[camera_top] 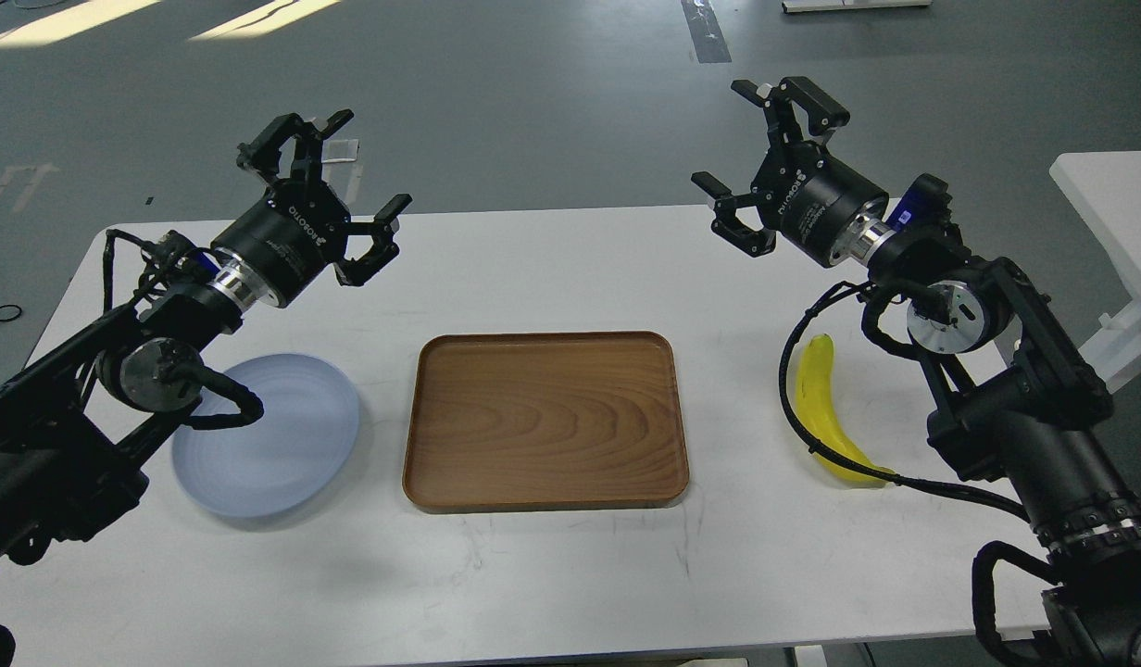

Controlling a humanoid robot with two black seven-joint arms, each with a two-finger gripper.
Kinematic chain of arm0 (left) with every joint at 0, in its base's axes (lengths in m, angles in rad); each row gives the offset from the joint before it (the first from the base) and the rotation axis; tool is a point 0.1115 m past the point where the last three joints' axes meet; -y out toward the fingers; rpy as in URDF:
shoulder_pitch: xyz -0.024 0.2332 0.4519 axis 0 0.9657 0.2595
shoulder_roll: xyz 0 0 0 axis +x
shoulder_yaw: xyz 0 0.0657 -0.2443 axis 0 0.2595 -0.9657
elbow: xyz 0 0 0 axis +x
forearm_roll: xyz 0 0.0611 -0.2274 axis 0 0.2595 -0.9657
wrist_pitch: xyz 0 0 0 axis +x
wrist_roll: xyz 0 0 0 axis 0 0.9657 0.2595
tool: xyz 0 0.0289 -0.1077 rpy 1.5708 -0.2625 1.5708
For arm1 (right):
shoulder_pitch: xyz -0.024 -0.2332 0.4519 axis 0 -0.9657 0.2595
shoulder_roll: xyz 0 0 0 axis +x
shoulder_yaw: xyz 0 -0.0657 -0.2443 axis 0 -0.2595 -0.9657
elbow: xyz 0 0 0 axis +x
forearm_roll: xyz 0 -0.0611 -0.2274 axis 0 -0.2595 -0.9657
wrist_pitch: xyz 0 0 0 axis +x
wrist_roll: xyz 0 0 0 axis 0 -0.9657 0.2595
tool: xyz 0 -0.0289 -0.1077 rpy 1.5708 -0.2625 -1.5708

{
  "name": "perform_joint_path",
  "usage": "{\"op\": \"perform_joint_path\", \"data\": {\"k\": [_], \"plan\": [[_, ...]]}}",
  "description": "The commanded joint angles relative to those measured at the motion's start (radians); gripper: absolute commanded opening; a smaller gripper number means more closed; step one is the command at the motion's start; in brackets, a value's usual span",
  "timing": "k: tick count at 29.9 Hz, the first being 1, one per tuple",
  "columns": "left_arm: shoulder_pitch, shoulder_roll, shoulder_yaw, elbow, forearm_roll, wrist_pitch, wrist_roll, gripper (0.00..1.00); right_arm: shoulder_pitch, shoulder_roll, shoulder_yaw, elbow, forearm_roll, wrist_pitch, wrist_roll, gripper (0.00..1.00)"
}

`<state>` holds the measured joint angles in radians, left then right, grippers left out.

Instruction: Place banana on plate with both arms

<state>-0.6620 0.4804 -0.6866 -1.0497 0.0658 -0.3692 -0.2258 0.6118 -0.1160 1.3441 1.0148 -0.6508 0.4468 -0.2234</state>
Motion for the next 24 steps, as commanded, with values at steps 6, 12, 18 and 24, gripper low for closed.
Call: {"op": "perform_joint_path", "data": {"k": [6, 12, 18, 24], "plan": [[0.002, -0.034, 0.005, 0.004, 0.022, 0.015, -0.053, 0.98, 0.011, 0.009, 0.004, -0.019, -0.001, 0.042, -0.044, 1.0], [0.002, -0.054, -0.002, 0.007, 0.019, 0.072, -0.061, 0.98, 0.026, 0.009, -0.011, -0.033, -0.01, -0.108, -0.045, 1.0], [0.002, -0.048, -0.004, 0.011, 0.011, 0.073, -0.063, 0.98, 0.054, 0.003, -0.108, -0.016, -0.009, -0.234, -0.045, 1.0], [0.012, -0.037, -0.002, 0.011, 0.011, 0.07, -0.063, 0.98, 0.005, -0.028, -0.161, 0.094, -0.007, -0.223, -0.045, 1.0]]}}
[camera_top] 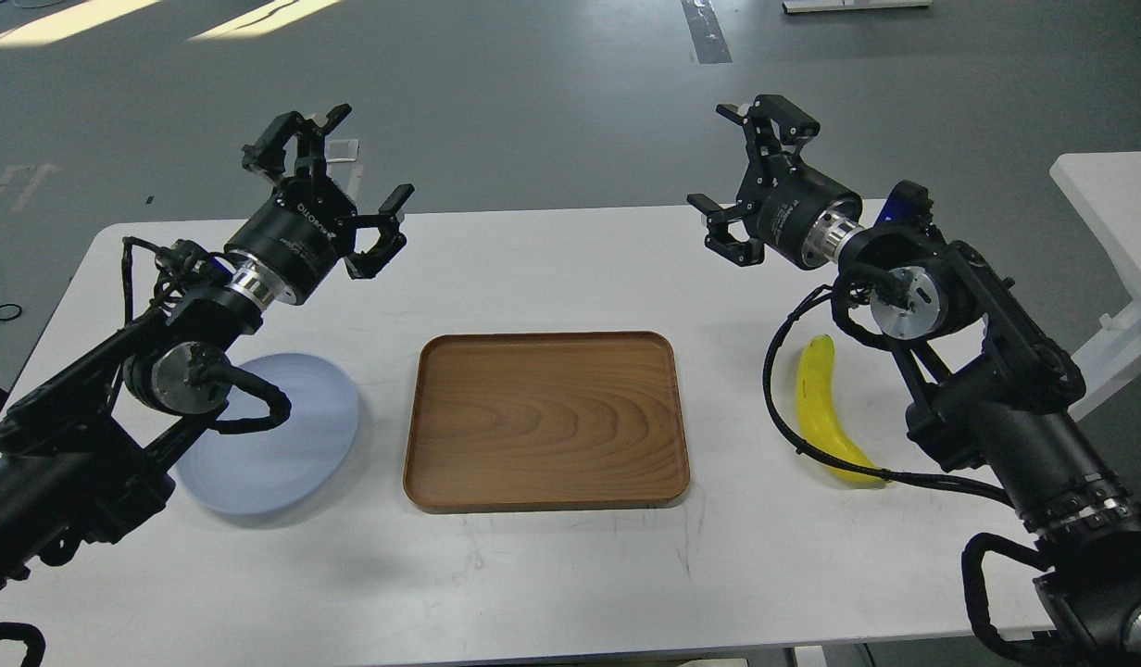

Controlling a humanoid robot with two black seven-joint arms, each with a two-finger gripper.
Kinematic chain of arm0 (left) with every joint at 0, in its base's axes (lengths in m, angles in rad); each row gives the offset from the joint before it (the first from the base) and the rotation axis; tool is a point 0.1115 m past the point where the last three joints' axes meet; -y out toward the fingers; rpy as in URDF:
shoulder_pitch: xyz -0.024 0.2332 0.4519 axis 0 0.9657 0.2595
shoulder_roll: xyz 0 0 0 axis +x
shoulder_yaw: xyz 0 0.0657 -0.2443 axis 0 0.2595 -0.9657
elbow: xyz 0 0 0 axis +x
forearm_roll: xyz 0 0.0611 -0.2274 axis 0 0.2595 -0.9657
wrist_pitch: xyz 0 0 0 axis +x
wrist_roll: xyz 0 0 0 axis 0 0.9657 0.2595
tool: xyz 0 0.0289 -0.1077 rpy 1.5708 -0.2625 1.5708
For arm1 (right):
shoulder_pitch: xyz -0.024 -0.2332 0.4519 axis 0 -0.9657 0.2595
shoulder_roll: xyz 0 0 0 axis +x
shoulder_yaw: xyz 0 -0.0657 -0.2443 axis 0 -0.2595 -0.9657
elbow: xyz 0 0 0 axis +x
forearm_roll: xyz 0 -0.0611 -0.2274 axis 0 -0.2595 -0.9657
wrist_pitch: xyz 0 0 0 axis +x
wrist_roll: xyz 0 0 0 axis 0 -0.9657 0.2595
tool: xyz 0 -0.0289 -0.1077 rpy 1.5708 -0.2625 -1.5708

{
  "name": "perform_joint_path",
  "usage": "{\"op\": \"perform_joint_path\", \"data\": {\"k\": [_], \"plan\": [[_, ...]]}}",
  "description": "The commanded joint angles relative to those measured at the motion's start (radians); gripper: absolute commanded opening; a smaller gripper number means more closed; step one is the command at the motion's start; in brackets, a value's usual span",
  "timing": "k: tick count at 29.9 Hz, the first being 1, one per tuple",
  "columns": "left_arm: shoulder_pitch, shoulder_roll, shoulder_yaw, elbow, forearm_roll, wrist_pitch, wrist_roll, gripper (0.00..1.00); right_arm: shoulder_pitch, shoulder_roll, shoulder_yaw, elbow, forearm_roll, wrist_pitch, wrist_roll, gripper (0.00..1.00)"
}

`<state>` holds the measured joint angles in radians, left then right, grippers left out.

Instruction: Place banana on plate with both arms

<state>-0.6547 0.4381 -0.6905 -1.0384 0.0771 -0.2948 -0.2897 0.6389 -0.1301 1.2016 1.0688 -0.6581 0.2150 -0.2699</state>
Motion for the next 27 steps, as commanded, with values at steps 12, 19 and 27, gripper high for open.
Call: {"op": "perform_joint_path", "data": {"k": [12, 19, 27], "plan": [[0.036, 0.048, 0.002, -0.017, 0.003, -0.027, 0.009, 0.98, -0.021, -0.016, 0.01, 0.025, -0.003, 0.149, 0.0, 1.0], [0.038, 0.047, -0.018, -0.022, -0.007, -0.015, -0.032, 0.98, -0.025, -0.011, 0.023, 0.025, -0.003, 0.149, 0.0, 1.0], [0.047, 0.059, -0.012, -0.023, 0.003, -0.023, -0.039, 0.98, -0.025, -0.008, 0.016, 0.026, -0.003, 0.149, 0.0, 1.0]]}}
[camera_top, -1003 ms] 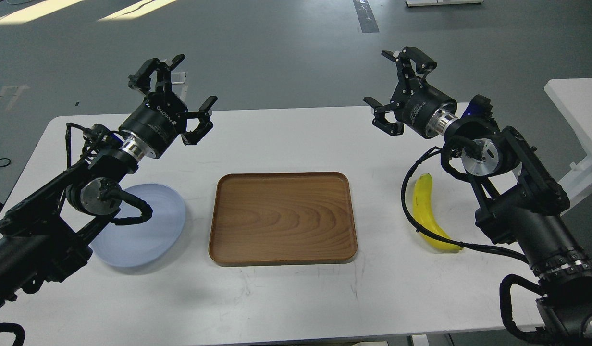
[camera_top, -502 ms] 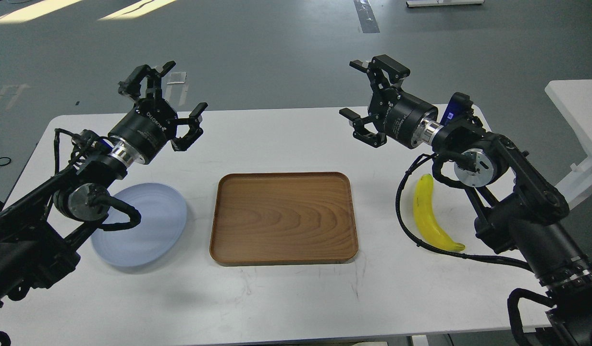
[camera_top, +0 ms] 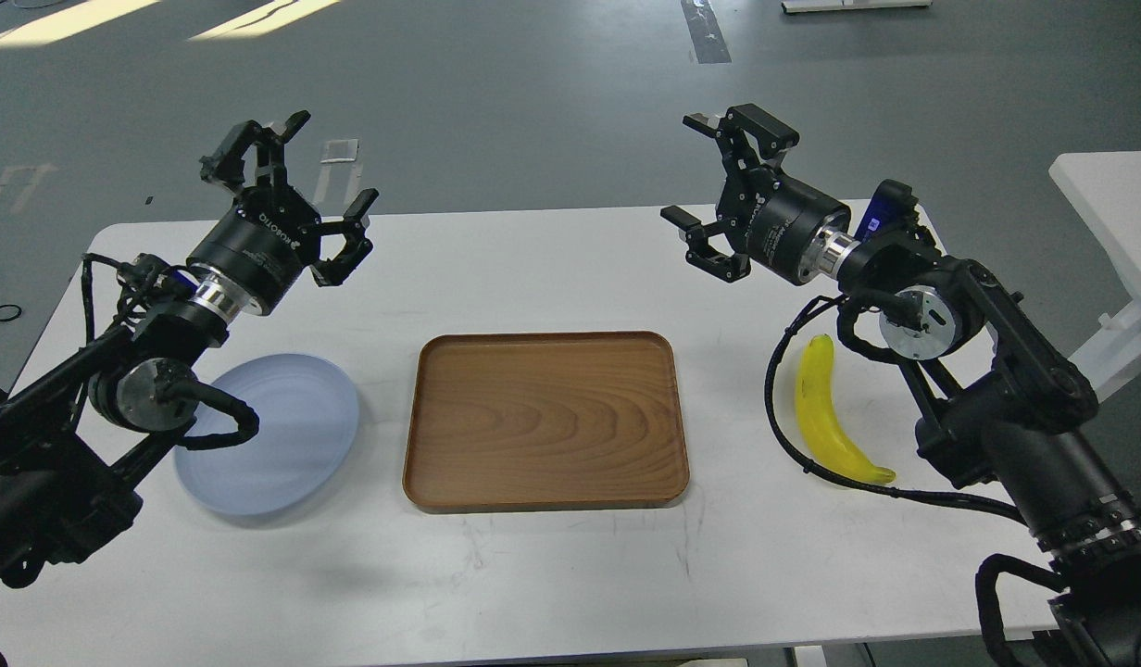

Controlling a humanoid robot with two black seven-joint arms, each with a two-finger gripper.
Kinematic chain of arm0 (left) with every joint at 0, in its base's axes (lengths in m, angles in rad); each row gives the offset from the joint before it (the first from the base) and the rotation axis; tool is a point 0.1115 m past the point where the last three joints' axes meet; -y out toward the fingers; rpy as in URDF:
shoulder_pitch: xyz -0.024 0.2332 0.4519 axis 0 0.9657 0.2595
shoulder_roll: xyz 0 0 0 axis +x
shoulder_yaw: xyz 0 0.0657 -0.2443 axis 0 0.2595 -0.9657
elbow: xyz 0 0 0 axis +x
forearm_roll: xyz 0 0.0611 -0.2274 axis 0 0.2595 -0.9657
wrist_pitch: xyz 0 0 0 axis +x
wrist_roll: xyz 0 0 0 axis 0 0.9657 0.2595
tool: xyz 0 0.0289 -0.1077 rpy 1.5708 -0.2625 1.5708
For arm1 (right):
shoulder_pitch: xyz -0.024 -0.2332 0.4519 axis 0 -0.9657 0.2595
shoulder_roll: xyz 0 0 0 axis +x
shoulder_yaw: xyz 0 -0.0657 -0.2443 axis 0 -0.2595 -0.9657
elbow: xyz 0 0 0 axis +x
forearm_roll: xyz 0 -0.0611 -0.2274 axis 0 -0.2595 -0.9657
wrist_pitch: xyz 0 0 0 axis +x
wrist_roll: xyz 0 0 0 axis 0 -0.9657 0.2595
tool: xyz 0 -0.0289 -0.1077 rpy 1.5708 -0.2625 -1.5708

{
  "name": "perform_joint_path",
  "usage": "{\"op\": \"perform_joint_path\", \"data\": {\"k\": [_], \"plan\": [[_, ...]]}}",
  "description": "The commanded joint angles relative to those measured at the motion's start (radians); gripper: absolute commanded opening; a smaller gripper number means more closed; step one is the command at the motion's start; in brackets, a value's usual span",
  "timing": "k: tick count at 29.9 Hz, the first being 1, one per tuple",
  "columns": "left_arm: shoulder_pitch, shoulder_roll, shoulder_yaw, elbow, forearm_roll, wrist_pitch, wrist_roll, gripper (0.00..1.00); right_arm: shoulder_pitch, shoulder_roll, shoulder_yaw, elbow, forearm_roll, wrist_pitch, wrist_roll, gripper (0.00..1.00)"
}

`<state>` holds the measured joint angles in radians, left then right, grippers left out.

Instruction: Place banana on plate with both arms

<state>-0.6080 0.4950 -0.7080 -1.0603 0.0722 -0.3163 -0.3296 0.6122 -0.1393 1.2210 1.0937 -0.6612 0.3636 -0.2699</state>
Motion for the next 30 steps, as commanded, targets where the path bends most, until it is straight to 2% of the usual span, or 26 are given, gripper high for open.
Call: {"op": "perform_joint_path", "data": {"k": [1, 12, 15, 18, 20, 22, 23, 24, 27, 28, 30], "plan": [[0.001, 0.002, 0.008, -0.001, 0.011, 0.0, 0.001, 0.98, 0.0, 0.003, -0.001, 0.002, 0.0, 0.0, 0.0, 1.0], [-0.006, 0.011, 0.018, -0.001, 0.026, 0.006, 0.001, 0.98, -0.003, 0.003, -0.005, 0.0, 0.0, 0.0, 0.0, 1.0], [-0.009, 0.016, 0.039, -0.007, 0.13, 0.02, 0.0, 0.98, -0.003, 0.003, -0.008, 0.0, 0.0, 0.0, 0.0, 1.0], [-0.012, 0.043, 0.051, -0.038, 0.402, 0.097, 0.0, 0.98, -0.003, 0.001, -0.009, 0.0, 0.0, 0.0, 0.001, 1.0], [-0.006, 0.077, 0.053, -0.073, 0.672, 0.195, -0.002, 0.98, -0.005, 0.003, -0.005, 0.0, 0.0, 0.0, 0.003, 1.0], [0.014, 0.137, 0.076, -0.112, 1.066, 0.329, 0.001, 0.98, -0.005, 0.003, 0.0, 0.002, 0.0, 0.0, 0.004, 1.0], [0.022, 0.16, 0.091, -0.113, 1.146, 0.368, 0.006, 0.98, -0.005, 0.003, 0.0, 0.002, 0.0, 0.0, 0.004, 1.0], [0.028, 0.201, 0.131, -0.112, 1.285, 0.447, 0.017, 0.98, -0.005, 0.003, 0.0, 0.002, 0.0, 0.0, 0.004, 1.0], [0.034, 0.285, 0.24, -0.102, 1.397, 0.57, 0.021, 0.98, -0.006, 0.003, 0.002, 0.002, 0.002, 0.0, 0.006, 1.0], [0.034, 0.315, 0.278, -0.102, 1.399, 0.589, 0.02, 0.98, -0.005, 0.003, 0.002, 0.002, 0.002, 0.0, 0.006, 1.0], [0.033, 0.422, 0.442, -0.099, 1.407, 0.673, 0.02, 0.98, -0.011, 0.003, 0.005, 0.006, 0.002, 0.0, 0.006, 1.0]]}}
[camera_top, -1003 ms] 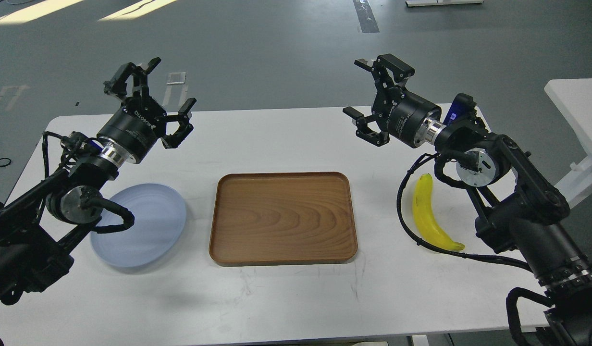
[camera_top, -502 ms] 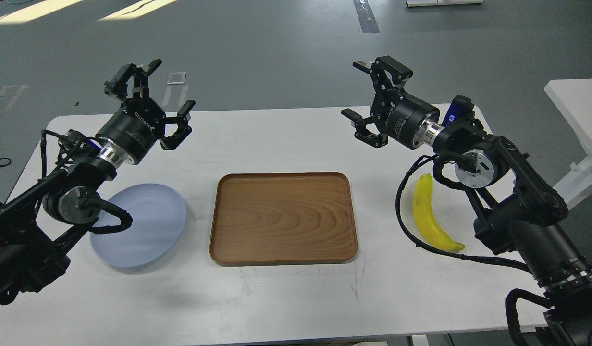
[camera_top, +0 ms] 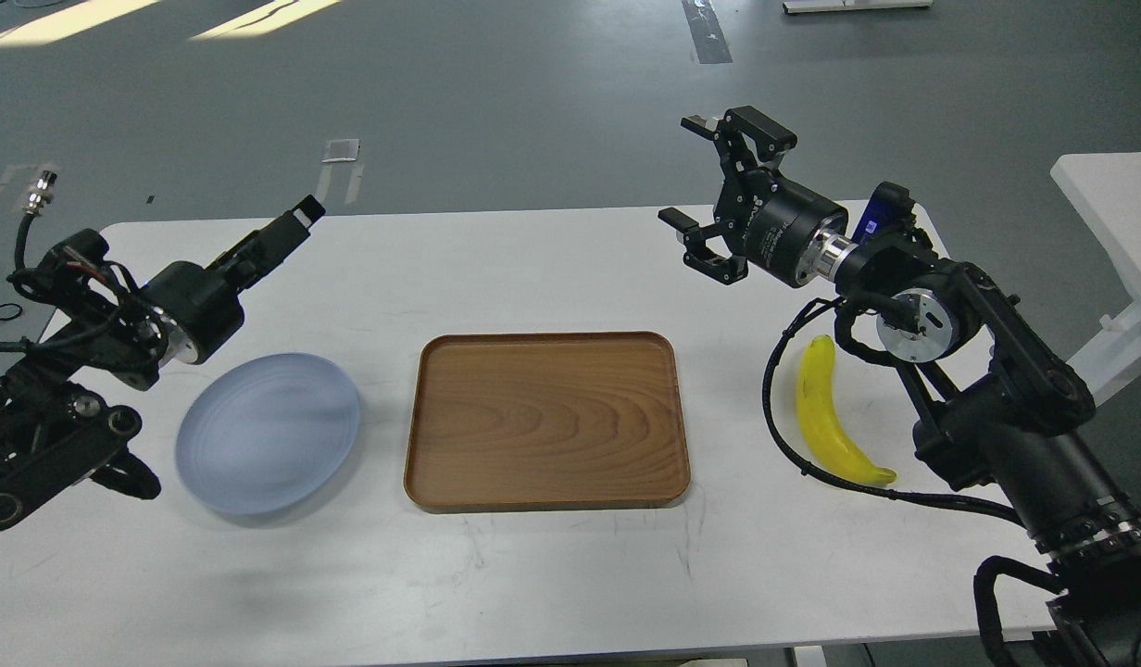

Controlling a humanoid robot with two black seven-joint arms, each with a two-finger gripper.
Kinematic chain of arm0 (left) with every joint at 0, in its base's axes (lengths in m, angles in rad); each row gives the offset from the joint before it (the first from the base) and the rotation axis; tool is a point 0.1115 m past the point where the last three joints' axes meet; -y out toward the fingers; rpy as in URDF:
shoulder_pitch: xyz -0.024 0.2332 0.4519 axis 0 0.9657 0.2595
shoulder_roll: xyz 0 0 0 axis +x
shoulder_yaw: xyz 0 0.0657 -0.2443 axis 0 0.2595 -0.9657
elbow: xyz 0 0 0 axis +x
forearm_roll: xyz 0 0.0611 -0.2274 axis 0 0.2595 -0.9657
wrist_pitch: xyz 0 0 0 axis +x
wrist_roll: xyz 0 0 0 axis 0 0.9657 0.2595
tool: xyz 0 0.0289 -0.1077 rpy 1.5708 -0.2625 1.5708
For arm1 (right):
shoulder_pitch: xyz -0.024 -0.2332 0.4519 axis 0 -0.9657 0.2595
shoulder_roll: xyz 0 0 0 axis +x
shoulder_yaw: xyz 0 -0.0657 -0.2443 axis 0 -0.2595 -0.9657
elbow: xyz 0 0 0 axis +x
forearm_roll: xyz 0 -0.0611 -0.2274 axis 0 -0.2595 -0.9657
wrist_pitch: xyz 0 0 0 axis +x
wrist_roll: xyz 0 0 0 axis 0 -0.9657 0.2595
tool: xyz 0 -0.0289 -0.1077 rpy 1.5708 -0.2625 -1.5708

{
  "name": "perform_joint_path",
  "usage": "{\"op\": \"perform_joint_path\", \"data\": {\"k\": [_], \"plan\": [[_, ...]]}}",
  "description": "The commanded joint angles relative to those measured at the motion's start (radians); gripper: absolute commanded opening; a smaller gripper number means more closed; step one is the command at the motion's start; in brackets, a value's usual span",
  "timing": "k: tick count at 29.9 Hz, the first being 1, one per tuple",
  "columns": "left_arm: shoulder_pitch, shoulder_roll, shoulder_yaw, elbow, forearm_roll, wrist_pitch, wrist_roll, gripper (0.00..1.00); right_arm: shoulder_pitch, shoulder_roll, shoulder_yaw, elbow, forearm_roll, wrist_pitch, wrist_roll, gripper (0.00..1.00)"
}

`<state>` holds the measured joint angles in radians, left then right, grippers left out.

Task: Place banana on plate with both arms
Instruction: 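Grasp the edge of the blue plate farthest from the tray with the left gripper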

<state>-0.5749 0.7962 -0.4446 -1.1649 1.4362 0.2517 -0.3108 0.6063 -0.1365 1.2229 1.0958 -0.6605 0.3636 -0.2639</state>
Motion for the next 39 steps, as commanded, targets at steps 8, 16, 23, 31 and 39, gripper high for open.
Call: {"op": "perform_joint_path", "data": {"k": [8, 16, 23, 31, 39], "plan": [[0.009, 0.166, 0.368, 0.195, 0.027, 0.198, -0.033, 0.98, -0.013, 0.001, 0.007, 0.006, 0.001, 0.0, 0.003, 1.0], [0.049, 0.127, 0.376, 0.2, -0.105, 0.184, -0.065, 0.98, -0.023, 0.006, 0.01, 0.006, 0.001, 0.0, 0.003, 1.0], [0.104, 0.092, 0.377, 0.235, -0.131, 0.179, -0.07, 0.96, -0.026, 0.006, 0.009, 0.007, 0.001, 0.0, 0.003, 1.0], [0.138, 0.032, 0.379, 0.338, -0.131, 0.178, -0.097, 0.86, -0.03, 0.006, 0.009, 0.007, 0.001, 0.0, 0.003, 1.0], [0.165, 0.031, 0.377, 0.337, -0.132, 0.179, -0.158, 0.0, -0.03, 0.006, 0.006, 0.007, 0.001, 0.0, 0.003, 1.0]]}}
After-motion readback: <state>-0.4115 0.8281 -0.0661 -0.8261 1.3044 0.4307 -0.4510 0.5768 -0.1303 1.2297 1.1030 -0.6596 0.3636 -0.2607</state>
